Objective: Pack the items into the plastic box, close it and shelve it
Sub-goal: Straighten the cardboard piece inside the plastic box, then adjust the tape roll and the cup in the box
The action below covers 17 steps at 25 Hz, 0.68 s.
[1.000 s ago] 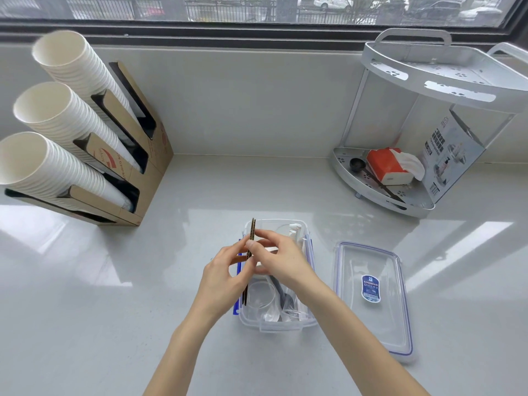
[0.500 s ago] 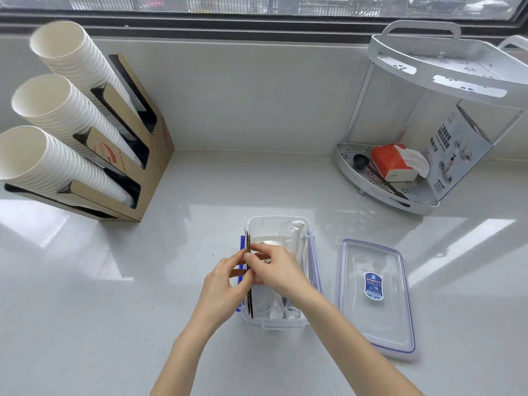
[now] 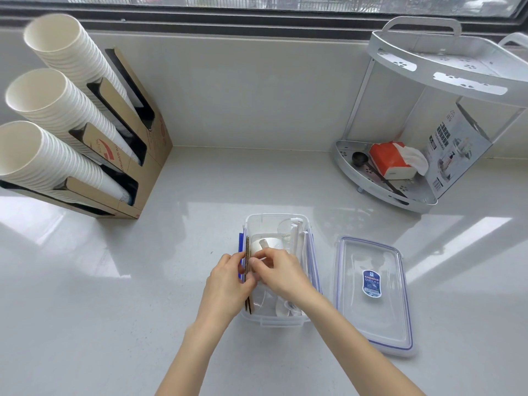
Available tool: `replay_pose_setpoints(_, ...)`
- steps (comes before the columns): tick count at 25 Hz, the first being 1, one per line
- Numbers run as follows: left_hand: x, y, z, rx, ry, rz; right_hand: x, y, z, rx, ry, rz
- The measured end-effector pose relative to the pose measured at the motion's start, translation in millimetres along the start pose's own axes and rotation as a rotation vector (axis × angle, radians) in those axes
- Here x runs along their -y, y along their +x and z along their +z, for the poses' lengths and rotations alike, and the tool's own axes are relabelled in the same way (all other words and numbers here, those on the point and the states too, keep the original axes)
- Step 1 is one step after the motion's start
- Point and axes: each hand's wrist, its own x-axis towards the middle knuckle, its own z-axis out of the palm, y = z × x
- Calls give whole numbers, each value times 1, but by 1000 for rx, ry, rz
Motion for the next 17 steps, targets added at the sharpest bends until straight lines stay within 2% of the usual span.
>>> replay_pose_setpoints(3, 2, 0, 2, -25, 45, 13, -10, -14, -14, 51, -236, -131)
replay_pose_setpoints(7, 0, 0, 8, -28, 117, 47, -18, -25, -22, 257, -613, -205)
replay_pose_setpoints(12, 5, 1, 9, -1, 167, 48, -13, -26, -13, 263, -759, -250)
replay_pose_setpoints(17, 9, 2, 7, 1, 193, 51, -14, -21, -9, 217, -712, -255)
